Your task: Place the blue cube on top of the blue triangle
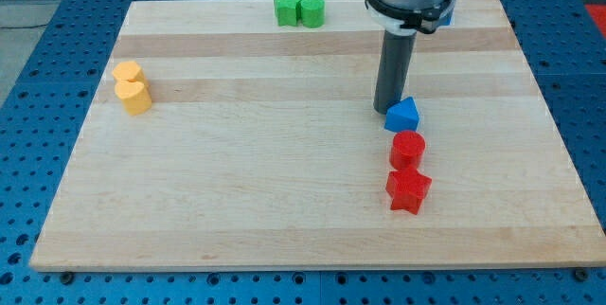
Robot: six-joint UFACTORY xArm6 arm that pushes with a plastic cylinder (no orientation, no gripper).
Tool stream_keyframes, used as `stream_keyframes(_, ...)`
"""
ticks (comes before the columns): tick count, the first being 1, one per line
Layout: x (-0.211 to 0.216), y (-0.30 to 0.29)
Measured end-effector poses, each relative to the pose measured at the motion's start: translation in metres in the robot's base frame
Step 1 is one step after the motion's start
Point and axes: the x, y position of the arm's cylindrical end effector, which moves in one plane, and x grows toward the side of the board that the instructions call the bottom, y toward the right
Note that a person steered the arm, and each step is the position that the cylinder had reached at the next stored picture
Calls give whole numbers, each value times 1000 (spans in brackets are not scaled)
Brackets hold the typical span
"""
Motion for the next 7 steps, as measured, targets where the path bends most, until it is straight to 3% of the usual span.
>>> stream_keyframes(1, -24, 37)
stream_keyframes(3, -83, 189)
stream_keyframes(4, -126, 227)
stream_keyframes(6, -220, 254)
stream_keyframes(7, -231, 235)
